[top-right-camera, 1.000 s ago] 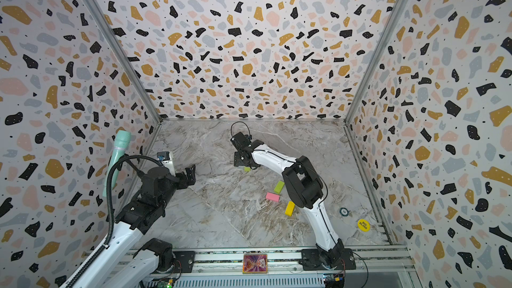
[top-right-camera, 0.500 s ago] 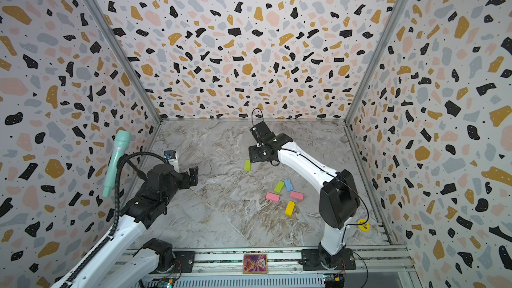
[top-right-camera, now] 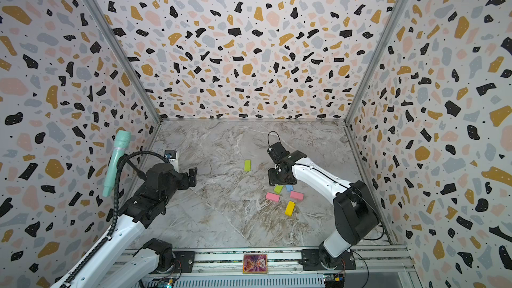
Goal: Assemble the letter t with building blocks
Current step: Pick up the building block from the center of the board.
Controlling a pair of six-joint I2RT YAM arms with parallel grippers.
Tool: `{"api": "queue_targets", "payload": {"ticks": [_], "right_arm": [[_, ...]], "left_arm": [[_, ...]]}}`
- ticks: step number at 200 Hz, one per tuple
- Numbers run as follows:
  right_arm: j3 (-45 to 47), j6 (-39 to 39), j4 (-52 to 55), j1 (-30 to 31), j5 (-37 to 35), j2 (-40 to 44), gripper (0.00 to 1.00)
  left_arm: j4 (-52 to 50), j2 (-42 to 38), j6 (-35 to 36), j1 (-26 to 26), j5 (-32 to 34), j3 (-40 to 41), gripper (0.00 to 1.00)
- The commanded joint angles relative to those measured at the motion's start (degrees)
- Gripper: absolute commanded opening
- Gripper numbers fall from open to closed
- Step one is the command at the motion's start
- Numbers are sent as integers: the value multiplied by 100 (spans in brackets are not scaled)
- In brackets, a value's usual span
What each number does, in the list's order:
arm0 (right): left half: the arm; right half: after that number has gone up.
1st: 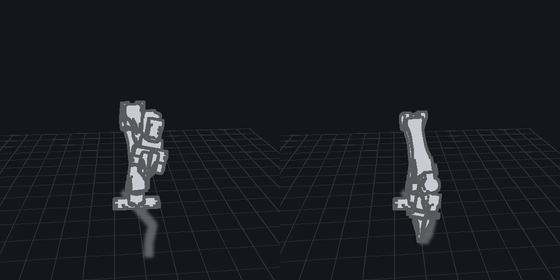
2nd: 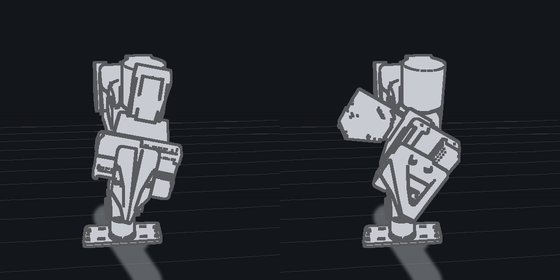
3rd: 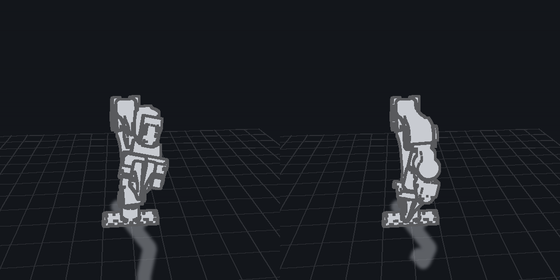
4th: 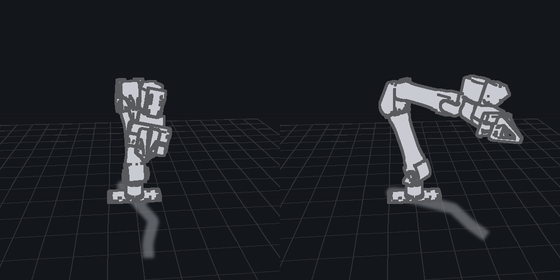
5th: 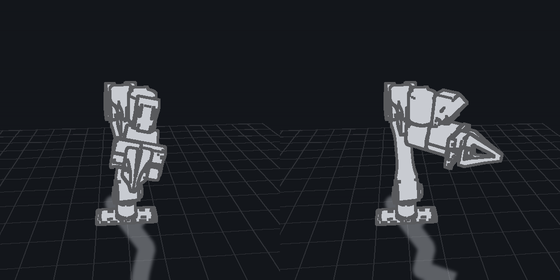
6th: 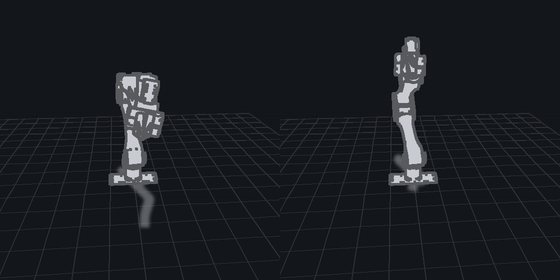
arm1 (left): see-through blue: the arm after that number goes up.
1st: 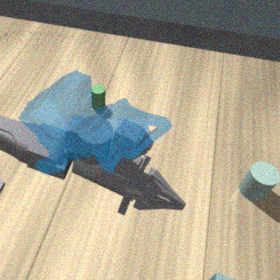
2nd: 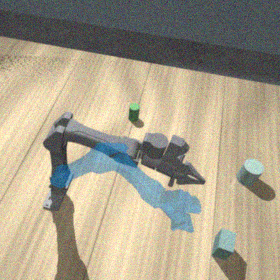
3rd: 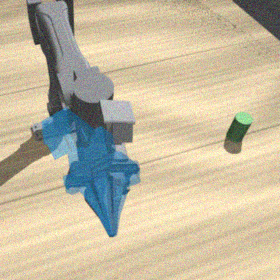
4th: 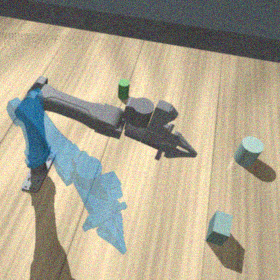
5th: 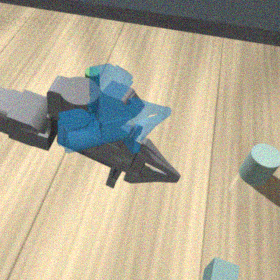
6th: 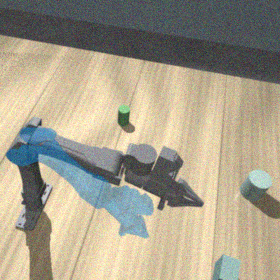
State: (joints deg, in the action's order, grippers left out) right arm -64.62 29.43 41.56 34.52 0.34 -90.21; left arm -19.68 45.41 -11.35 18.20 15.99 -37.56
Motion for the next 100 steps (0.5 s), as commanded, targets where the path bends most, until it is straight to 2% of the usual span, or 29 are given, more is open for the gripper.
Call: {"api": "queue_targets", "payload": {"ticks": [1,51,100], "right_arm": [[244,249,-336,-65,178,60,60],[600,455,-899,-146,205,-184,54],[705,682,-1331,-178,82,-622,54]], "left_arm": [[-114,-87,27,26,91,-206,100],[-104,-164,-38,27,70,-132,99],[-53,-203,-176,25,68,-55,99]]}}
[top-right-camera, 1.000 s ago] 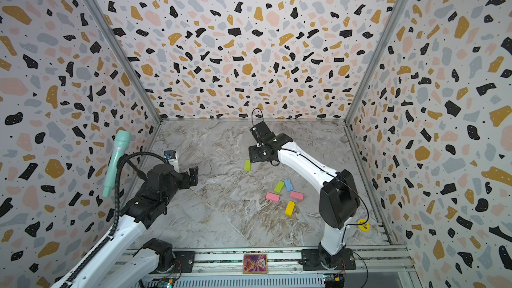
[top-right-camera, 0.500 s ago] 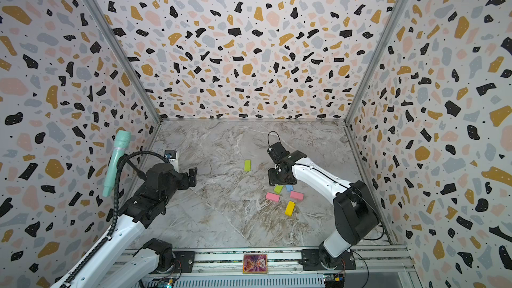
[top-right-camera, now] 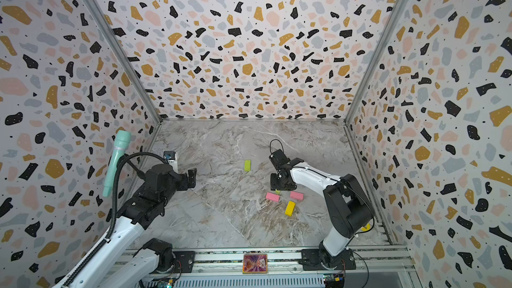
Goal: Assemble the letter t with building blocks
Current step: Pick up the building block from the center of the board.
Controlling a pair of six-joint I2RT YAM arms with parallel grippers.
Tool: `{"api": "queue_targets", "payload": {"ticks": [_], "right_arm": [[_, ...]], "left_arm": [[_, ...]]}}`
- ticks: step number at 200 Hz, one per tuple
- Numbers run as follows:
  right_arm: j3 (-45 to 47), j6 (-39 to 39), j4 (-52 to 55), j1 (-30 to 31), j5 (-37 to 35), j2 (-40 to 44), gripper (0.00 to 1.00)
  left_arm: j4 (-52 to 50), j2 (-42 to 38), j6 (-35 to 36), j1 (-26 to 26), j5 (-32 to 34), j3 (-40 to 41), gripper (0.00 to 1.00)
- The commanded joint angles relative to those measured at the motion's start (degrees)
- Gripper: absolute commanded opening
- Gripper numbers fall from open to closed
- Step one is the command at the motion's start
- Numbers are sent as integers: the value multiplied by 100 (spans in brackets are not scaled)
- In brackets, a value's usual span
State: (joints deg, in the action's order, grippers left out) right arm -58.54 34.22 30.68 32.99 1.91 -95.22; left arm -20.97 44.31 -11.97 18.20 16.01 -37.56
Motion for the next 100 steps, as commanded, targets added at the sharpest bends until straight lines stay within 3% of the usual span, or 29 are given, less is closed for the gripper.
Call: {"api": "queue_targets", "payload": {"ticks": [1,41,67,100], "right_arm": [[97,210,-249,-28,-76,-129,54],[127,331,-413,-22,-205,-267,54],[68,268,-415,-28,-338,-372,44],[-116,82,-239,13,-444,-629,43]], "left_arm": [[80,-96,-114,26,63,-57,99],[67,-116,-122,26,51,-55,99],[90,-112,-153,26,69,-25,99],[103,-107,-170,26,69,-14,99]]}}
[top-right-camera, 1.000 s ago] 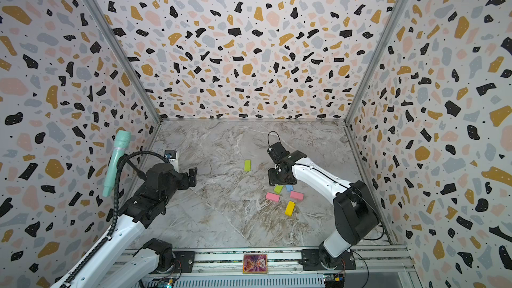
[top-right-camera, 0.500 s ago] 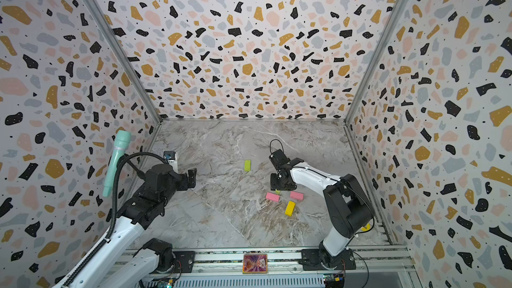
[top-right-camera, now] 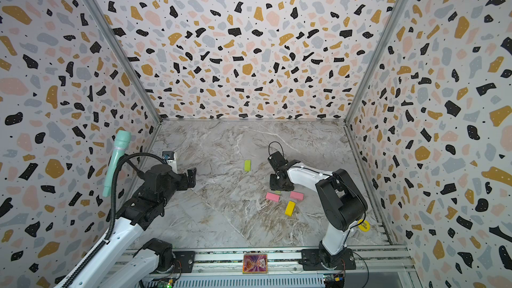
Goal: Assemble the letter t with building blocks
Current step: Pick up the building block from the center of the board.
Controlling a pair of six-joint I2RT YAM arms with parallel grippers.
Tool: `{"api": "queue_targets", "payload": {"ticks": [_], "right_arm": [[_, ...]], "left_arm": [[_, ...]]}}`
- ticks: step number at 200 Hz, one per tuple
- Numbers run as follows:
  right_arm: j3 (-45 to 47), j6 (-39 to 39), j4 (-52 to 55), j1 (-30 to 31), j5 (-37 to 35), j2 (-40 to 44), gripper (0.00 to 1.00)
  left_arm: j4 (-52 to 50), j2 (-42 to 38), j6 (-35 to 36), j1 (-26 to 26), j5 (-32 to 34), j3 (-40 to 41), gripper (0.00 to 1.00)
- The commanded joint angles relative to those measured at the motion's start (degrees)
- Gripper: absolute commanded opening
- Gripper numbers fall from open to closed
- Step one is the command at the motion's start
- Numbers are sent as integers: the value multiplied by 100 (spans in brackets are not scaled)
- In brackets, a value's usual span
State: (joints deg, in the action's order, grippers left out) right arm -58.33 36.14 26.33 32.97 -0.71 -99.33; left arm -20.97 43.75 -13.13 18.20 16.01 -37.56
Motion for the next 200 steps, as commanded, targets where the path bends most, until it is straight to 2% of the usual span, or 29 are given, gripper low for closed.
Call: {"api": "queue_targets", "payload": {"ticks": [1,83,151,200], "right_arm": [[-145,-113,201,16,-183,-223,43],[-540,-864,832,135,-282,-453,42],[-487,-985,947,151,-112,-437,42],[-581,-1130,971,153,-5,-489,32]], "left_arm": [[102,-46,-52,26,69,-14,99],[91,-42,-44,26,75,7,100],[80,-55,-42,26,85,30,99],[72,-86,-39,25,86,27,99]]}}
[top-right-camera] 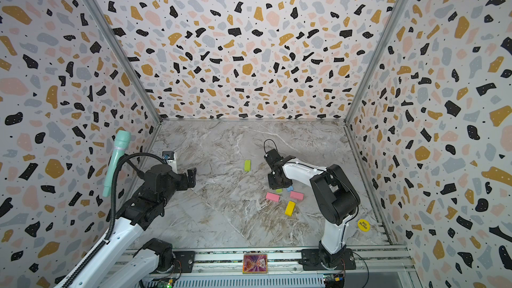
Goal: Assemble the letter t with building blocks
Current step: Pick up the building block from the center of the board, then assemble the building block at the center of the board.
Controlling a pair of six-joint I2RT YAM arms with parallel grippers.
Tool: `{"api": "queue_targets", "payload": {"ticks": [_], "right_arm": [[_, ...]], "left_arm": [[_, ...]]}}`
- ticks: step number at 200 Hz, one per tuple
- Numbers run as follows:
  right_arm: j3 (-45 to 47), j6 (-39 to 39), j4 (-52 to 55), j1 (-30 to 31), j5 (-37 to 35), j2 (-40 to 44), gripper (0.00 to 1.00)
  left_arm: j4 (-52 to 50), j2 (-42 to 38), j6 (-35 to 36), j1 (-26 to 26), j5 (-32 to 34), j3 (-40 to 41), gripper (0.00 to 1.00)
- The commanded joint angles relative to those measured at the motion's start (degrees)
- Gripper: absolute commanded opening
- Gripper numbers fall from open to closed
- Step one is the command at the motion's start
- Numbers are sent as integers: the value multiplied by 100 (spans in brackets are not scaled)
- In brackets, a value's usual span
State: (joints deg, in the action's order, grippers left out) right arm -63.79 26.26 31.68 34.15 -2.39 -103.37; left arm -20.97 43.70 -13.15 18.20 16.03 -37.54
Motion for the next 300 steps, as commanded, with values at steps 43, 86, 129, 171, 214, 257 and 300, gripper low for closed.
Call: {"api": "queue_targets", "payload": {"ticks": [43,86,129,171,214,257,300], "right_arm": [[-496,-883,673,139,110,-102,25],[-1189,-1979,813,418,97,-216,12],[-1879,-3526,684,732,129,-390,1],[-2673,-5039,630,817,753,-612,1],[-4312,-5748,1416,779,1350,-1602,2],[-5524,-6279,1881,786,1546,-2491,5],[-5619,-6867,1736,914,1472,-2600,7]], "left_arm": [[194,-50,-30,26,43,133,99],[180,-63,31,25,40,115,99],[228,-236,50,20,0,188,99],[278,-387,125,26,-20,231,100],[292,-683,177,27,114,255,99],[292,-996,196,26,267,297,99],[309,-1184,193,30,330,341,100]]}}
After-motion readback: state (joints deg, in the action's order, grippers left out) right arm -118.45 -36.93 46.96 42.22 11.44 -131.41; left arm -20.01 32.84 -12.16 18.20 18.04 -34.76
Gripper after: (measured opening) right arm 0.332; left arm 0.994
